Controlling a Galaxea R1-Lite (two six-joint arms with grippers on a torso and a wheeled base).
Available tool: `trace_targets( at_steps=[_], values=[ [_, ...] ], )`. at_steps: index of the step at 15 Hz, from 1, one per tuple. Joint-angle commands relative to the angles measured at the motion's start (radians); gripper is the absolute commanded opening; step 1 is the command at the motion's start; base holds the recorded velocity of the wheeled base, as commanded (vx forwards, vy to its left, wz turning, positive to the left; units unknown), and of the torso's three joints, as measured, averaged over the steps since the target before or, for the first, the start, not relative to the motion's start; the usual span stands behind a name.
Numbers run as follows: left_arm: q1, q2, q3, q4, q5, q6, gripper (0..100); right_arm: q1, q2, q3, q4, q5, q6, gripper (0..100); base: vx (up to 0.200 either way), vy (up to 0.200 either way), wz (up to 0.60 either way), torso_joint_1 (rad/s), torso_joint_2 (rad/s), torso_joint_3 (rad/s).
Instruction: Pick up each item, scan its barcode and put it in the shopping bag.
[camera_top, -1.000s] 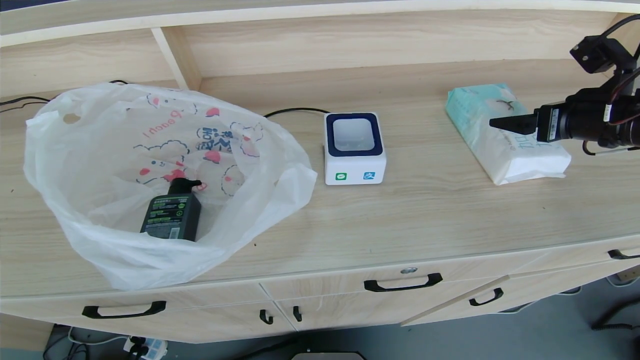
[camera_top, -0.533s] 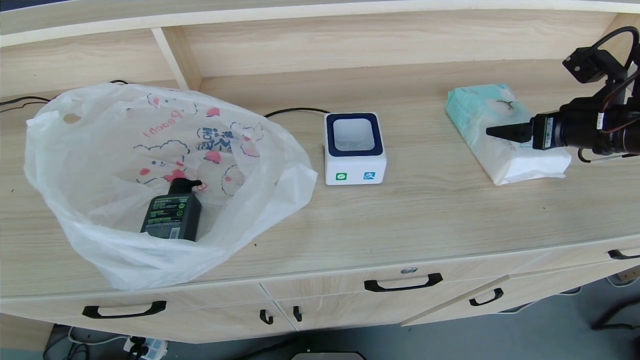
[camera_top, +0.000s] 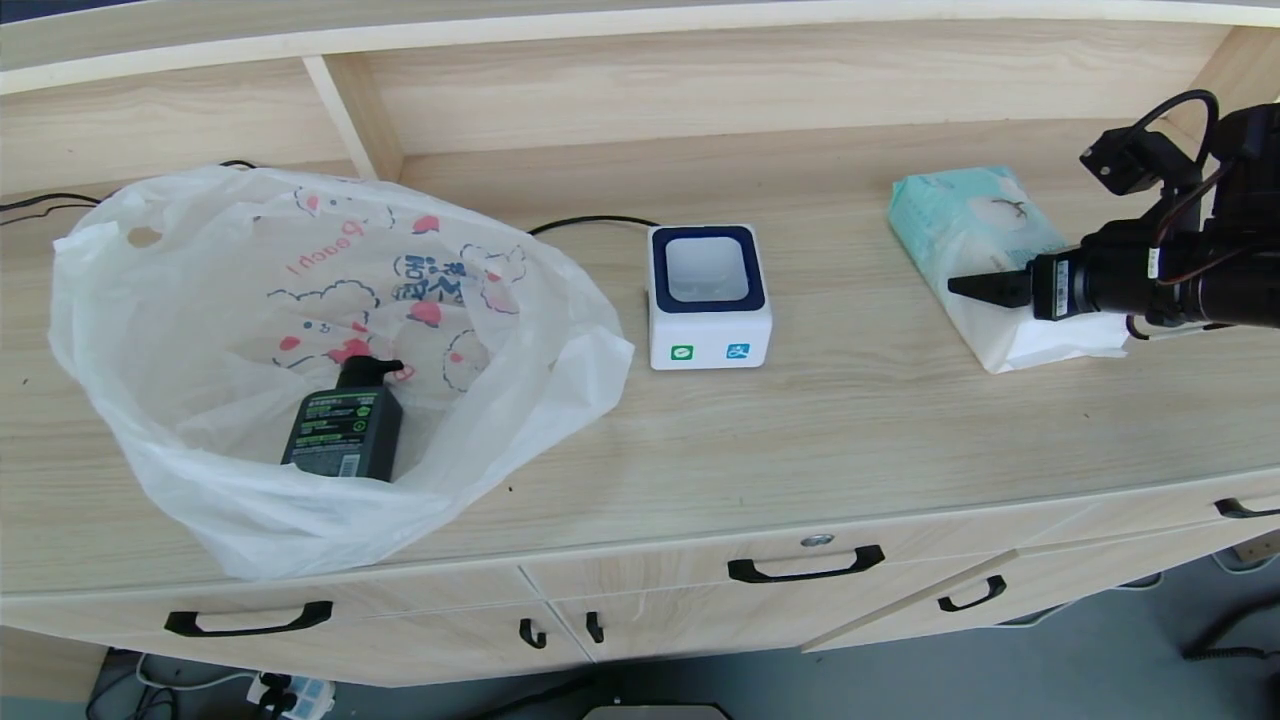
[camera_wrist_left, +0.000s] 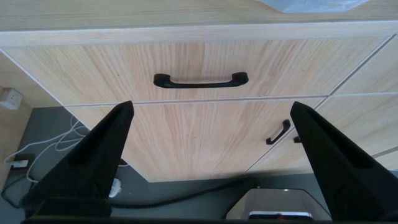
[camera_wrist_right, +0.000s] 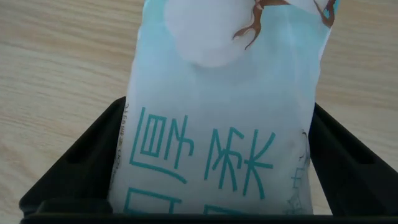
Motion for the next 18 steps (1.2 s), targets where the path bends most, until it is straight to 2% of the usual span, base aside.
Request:
trace_targets(
  at_steps=[1, 4, 6, 7, 13, 18],
  values=[
    [0.0, 0.0, 0.0, -0.001, 0.0, 0.0, 100, 0.013, 0.033, -0.008, 0.0, 0.001, 0.001, 100, 0.0, 0.0, 0.0, 0.0, 0.0, 0.0],
    [0.0, 0.0, 0.0, -0.001, 0.0, 0.002, 100, 0.041, 0.047, -0.007, -0.008, -0.016, 0.001, 100, 0.0, 0.0, 0.0, 0.0, 0.0, 0.0],
    [0.0, 0.0, 0.0, -0.001, 0.0, -0.017, 100, 0.048, 0.047, 0.01, -0.008, -0.03, -0.002, 100, 0.0, 0.0, 0.0, 0.0, 0.0, 0.0],
    [0.0, 0.0, 0.0, -0.001, 0.0, -0.015, 100, 0.048, 0.043, 0.013, -0.009, -0.03, -0.002, 0, 0.0, 0.0, 0.0, 0.0, 0.0, 0.0],
    [0.0, 0.0, 0.0, -0.003, 0.0, -0.013, 100, 0.048, -0.089, 0.11, -0.016, -0.024, 0.041, 0, 0.0, 0.0, 0.0, 0.0, 0.0, 0.0],
    [0.0, 0.0, 0.0, -0.004, 0.002, -0.012, 100, 0.047, -0.109, 0.122, -0.016, -0.029, 0.058, 0, 0.0, 0.0, 0.0, 0.0, 0.0, 0.0]
  ],
)
